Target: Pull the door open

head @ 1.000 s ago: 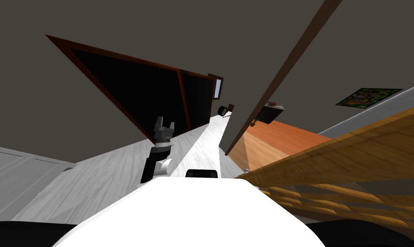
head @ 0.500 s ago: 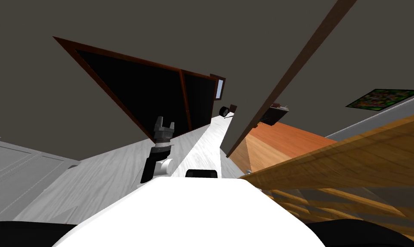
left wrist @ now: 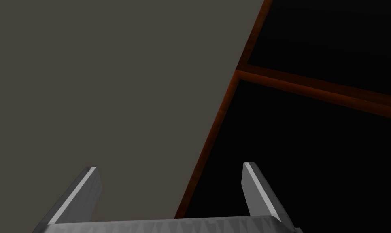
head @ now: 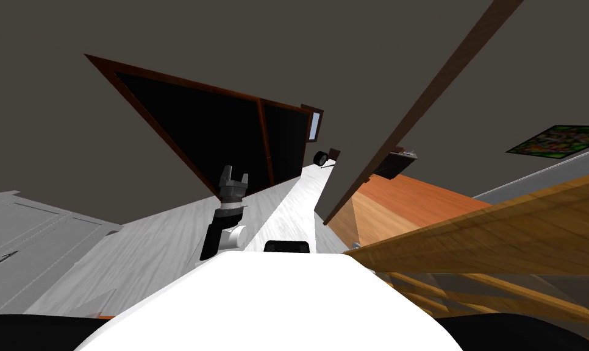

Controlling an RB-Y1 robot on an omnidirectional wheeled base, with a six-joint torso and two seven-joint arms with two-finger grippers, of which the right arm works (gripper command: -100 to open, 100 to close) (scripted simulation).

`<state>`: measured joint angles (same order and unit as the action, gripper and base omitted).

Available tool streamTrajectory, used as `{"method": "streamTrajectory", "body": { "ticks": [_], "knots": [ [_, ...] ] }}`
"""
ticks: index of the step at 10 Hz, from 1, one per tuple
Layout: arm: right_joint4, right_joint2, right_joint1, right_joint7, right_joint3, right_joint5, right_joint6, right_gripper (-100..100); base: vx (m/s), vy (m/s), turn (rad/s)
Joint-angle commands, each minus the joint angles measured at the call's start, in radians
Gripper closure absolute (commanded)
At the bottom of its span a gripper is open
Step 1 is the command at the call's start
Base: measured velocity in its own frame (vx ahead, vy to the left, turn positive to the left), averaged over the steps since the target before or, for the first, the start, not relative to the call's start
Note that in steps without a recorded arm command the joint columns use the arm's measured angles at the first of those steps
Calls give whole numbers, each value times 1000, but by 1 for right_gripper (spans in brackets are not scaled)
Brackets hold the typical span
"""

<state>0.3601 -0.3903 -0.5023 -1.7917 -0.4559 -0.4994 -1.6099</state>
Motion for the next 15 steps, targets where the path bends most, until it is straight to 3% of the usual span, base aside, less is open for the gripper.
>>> {"method": "streamTrajectory", "body": {
  "ticks": [1, 2, 4, 5, 6, 7, 8, 11, 12, 14, 15],
  "knots": [
    [50, 3, -22, 11, -15, 10, 34, 100, 34, 12, 104],
    [51, 3, -22, 11, -15, 10, 34, 100, 17, 4, -7],
    [40, 11, -26, 16, -24, 17, -8, 100, -136, -26, 178],
    [40, 11, -26, 16, -24, 17, -8, 100, -164, -27, 92],
    [38, 13, -26, 18, -27, 19, -34, 100, -168, 1, 65],
    [38, 13, -26, 18, -27, 19, -34, 100, -159, -16, 16],
    [-2, 13, -26, 18, -27, 19, -34, 100, -85, -17, -4],
    [35, 15, -27, 20, -28, 20, -58, 100, -83, -9, 34],
    [-15, 15, -27, 20, -28, 20, -58, 100, -106, -8, 15],
    [35, 15, -27, 20, -28, 20, -58, 100, -28, -13, -26],
    [35, 15, -27, 20, -28, 20, -58, 100, 0, 0, 0]
  ]
}}
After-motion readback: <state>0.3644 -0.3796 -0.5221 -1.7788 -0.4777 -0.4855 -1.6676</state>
